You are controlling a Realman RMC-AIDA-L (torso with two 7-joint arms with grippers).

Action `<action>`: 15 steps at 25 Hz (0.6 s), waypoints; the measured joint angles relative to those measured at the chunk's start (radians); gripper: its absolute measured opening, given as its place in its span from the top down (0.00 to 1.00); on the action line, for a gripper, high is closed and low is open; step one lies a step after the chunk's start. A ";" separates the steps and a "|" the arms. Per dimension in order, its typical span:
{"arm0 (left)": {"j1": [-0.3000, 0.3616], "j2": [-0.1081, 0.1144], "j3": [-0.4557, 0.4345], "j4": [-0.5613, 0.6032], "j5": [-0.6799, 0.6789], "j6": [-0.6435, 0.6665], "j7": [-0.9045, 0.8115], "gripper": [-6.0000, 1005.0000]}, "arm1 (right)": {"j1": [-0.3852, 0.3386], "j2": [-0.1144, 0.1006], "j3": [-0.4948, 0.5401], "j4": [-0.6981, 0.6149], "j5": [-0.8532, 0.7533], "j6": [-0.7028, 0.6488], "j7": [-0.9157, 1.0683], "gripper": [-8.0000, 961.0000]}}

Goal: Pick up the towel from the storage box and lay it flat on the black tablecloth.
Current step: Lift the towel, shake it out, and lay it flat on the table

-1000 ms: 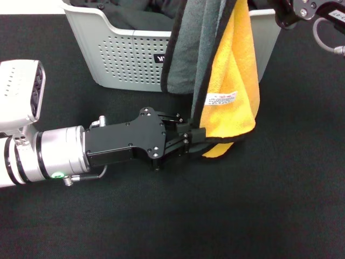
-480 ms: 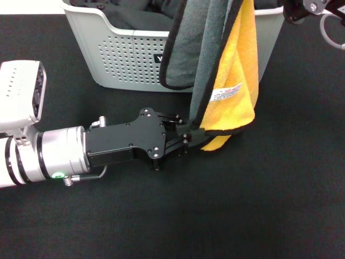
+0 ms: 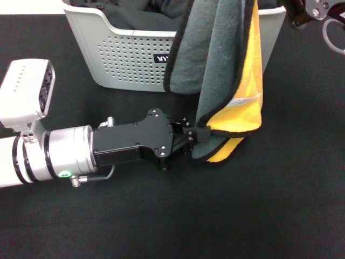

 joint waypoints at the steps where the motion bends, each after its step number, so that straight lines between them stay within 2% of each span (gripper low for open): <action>1: 0.002 0.001 -0.001 0.002 -0.004 0.011 -0.004 0.98 | -0.005 0.000 0.000 0.000 0.000 0.003 0.000 0.98; 5: 0.026 0.016 -0.006 0.028 -0.049 0.093 -0.013 0.98 | -0.040 -0.004 0.009 0.008 -0.010 0.020 0.004 0.98; 12: 0.144 0.071 -0.007 0.189 -0.205 0.229 -0.114 0.97 | -0.114 -0.023 0.019 0.075 -0.046 0.040 0.032 0.98; 15: 0.158 0.091 -0.012 0.253 -0.249 0.236 -0.155 0.97 | -0.134 -0.033 0.027 0.079 -0.050 0.068 0.039 0.98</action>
